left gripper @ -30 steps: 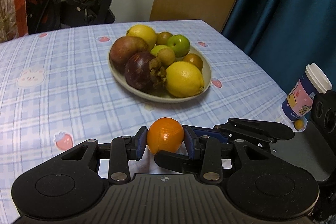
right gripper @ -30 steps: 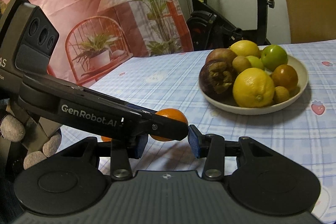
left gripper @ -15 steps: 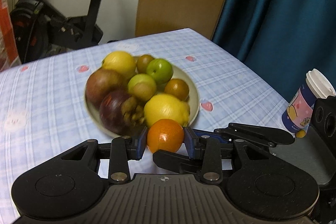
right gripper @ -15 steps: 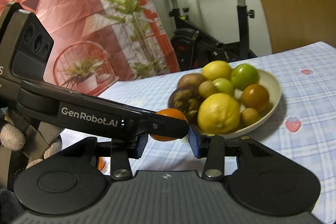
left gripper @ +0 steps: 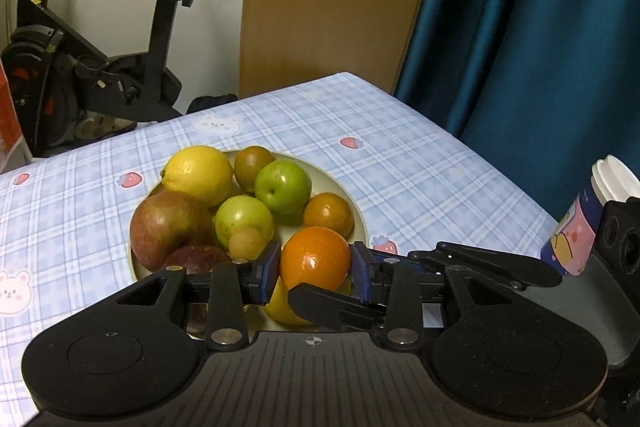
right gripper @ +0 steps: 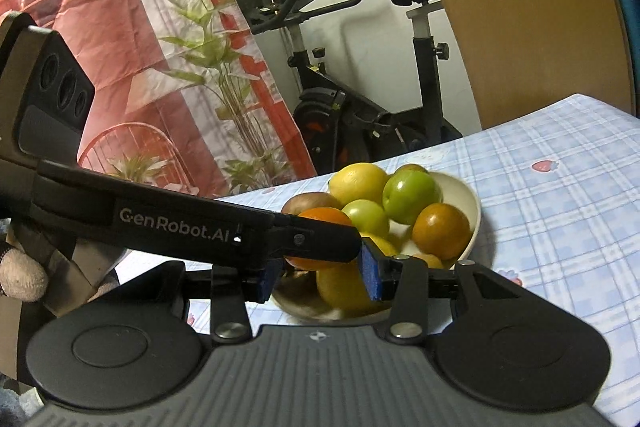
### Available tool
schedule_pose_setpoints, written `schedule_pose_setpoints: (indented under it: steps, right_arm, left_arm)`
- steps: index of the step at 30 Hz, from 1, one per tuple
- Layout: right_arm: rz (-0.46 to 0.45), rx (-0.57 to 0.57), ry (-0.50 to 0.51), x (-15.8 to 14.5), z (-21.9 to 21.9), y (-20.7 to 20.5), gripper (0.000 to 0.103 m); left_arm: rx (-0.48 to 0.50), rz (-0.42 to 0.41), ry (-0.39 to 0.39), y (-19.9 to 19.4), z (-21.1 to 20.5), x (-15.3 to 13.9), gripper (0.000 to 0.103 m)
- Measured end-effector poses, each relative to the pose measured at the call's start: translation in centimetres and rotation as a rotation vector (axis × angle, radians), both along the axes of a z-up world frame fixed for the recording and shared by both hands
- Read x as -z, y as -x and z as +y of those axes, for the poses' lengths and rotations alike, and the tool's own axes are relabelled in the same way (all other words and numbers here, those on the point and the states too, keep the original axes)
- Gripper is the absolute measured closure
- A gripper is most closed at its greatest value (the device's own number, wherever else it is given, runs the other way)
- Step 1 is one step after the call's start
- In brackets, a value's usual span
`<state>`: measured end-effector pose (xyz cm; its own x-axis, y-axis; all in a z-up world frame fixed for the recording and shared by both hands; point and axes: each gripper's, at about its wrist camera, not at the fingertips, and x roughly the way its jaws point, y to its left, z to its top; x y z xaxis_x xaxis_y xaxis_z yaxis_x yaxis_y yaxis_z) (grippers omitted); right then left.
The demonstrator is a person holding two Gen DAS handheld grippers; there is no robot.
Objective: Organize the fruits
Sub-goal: 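Carry the orange onto the plate and open the left tool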
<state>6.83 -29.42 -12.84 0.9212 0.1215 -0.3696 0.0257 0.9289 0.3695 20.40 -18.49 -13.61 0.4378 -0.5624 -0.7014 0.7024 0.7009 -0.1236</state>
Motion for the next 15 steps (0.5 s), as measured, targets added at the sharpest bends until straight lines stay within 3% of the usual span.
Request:
schedule_pose_setpoints:
  steps: [9,15]
  right_arm:
    - [-0.031,0.030,0.057,0.0,-0.8,-2.3,0.059]
    - [0.011,0.079,0.079,0.7,-1.0,-3.6,0.058]
  left_arm:
    - [-0.031,0.008,-0.001,-2.8,-1.9,0.2,0.063]
    - [-0.033,-0.004,-0.022,-3.2,-2.7,1.2,0.062]
